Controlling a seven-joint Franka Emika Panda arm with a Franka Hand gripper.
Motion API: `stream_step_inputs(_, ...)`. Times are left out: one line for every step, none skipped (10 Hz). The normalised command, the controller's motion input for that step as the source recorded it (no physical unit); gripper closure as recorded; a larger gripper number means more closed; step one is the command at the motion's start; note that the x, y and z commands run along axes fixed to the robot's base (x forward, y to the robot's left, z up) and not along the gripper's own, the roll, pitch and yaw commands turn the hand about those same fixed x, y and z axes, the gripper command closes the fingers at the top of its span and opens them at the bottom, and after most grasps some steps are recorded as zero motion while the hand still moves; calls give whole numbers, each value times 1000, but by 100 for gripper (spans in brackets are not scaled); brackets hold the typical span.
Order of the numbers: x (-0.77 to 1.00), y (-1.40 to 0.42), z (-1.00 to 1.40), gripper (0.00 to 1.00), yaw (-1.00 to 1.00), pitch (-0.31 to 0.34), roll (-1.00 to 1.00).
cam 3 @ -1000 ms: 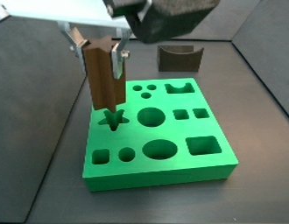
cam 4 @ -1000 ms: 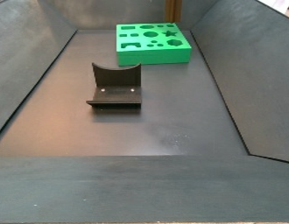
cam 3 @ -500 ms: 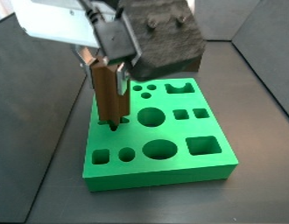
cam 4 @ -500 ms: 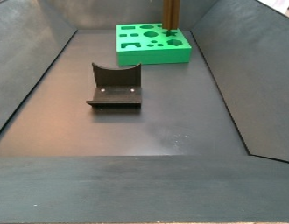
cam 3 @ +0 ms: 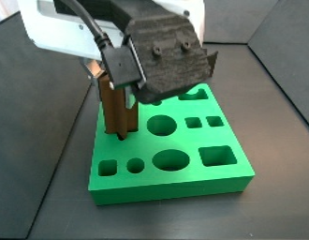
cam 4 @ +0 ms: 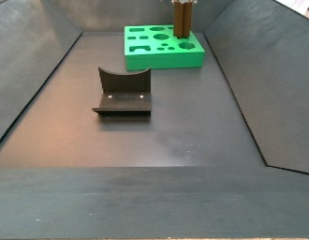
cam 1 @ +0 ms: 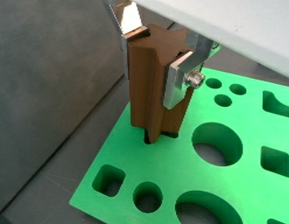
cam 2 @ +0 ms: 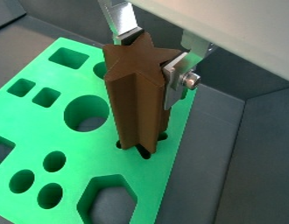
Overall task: Pick up the star object. Move up. Place the star object on the fixture. Regrasp the star object. Move to above the board. Insert the star object.
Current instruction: Insert the star object.
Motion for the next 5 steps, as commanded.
stream_step_inputs(0,0,-229,100,0,0,59)
stream_step_inputs(0,0,-326,100,-177,0,24)
stream_step_inputs(0,0,-369,100,-397,-13,24)
stream_step_inputs(0,0,-389,100,-583,-26,0)
stream_step_inputs(-6,-29,-371,100,-649,-43,0)
